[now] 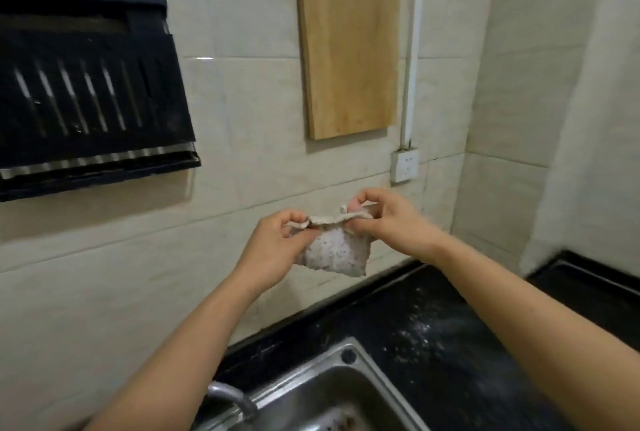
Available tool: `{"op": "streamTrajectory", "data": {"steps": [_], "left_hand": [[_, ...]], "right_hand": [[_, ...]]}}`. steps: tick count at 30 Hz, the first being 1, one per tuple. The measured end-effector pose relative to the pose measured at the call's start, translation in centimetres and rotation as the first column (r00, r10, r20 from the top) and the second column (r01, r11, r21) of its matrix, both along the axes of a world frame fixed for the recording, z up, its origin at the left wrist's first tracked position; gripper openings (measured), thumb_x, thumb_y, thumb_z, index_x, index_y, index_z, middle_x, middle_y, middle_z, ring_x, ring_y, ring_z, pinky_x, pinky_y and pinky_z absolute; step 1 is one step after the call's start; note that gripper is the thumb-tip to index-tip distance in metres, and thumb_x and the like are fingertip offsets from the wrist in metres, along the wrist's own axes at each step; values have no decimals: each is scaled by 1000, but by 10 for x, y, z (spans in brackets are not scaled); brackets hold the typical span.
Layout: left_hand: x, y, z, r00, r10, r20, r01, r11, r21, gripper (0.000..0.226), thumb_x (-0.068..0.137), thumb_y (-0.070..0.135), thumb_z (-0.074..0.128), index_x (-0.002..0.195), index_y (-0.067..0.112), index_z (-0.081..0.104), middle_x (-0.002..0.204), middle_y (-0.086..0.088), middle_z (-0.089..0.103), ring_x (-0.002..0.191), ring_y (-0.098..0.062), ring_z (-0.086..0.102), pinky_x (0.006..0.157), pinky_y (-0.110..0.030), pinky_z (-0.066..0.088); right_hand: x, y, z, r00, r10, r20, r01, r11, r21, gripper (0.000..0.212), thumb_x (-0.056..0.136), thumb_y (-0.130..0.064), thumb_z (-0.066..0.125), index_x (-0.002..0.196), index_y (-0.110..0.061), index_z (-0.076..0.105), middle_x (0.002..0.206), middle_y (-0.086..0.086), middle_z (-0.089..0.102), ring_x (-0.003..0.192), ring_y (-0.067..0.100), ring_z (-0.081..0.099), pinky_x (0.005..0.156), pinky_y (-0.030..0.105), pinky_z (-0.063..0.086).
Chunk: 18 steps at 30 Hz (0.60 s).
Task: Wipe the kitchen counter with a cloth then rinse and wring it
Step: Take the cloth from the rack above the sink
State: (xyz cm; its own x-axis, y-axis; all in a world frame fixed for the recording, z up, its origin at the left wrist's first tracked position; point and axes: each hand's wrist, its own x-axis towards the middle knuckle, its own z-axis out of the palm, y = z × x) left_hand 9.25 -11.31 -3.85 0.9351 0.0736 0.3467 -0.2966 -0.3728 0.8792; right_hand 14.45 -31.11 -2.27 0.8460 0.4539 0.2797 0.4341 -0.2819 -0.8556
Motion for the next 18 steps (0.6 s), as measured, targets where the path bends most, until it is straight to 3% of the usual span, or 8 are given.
{"op": "streamTrajectory", "data": {"steps": [2,4,6,9,14,16,18], "left_hand": [[-1,-44,-28,991,-77,-107,74,997,-36,10,84,8,68,84,17,64,68,2,66,59,-3,58,58,-17,45],[-6,-93,-56,968,-150,-201,140,988,-64,8,83,10,68,90,13,68,86,-9,72,79,-16,65,78,-34,52],[-17,-147,-79,936,-217,-278,217,976,-30,8,83,15,67,91,14,69,92,-14,72,82,-21,65,80,-39,51],[-43,-234,-107,884,-321,-340,355,934,41,10,82,24,67,90,18,70,86,-6,72,80,-19,67,75,-36,53],[-105,-386,-138,775,-495,-394,526,850,-32,15,83,11,67,98,10,66,74,1,66,55,1,56,53,-14,42],[-135,-446,-150,725,-543,-423,584,811,-38,18,80,15,69,97,17,63,79,3,69,63,2,61,59,-14,45],[-163,-504,-163,699,-564,-440,624,781,-9,25,75,25,72,97,27,61,96,2,70,87,-8,65,77,-23,51]], "right_hand": [[-18,-48,-22,994,-68,-90,66,997,-30,23,85,-5,67,107,-5,60,87,8,65,78,12,62,70,24,52],[-41,-98,-44,980,-141,-143,129,987,-91,30,82,-7,72,111,-12,65,91,8,70,81,11,65,74,23,53],[-70,-152,-64,962,-224,-155,197,965,-171,29,79,-14,77,106,-17,70,86,5,72,75,8,65,71,20,51],[-118,-236,-90,919,-359,-161,324,923,-209,22,75,-19,81,96,-20,75,73,-2,68,61,3,55,61,18,42],[-219,-379,-119,818,-553,-157,506,822,-261,16,76,-16,79,92,-16,74,76,-1,69,64,4,54,63,18,42],[-262,-434,-129,769,-620,-154,561,771,-302,15,77,-16,79,90,-15,73,78,1,70,63,5,54,62,18,42],[-306,-487,-140,715,-684,-148,610,713,-346,11,78,-17,77,89,-16,73,76,0,70,57,0,52,57,14,40]]}}
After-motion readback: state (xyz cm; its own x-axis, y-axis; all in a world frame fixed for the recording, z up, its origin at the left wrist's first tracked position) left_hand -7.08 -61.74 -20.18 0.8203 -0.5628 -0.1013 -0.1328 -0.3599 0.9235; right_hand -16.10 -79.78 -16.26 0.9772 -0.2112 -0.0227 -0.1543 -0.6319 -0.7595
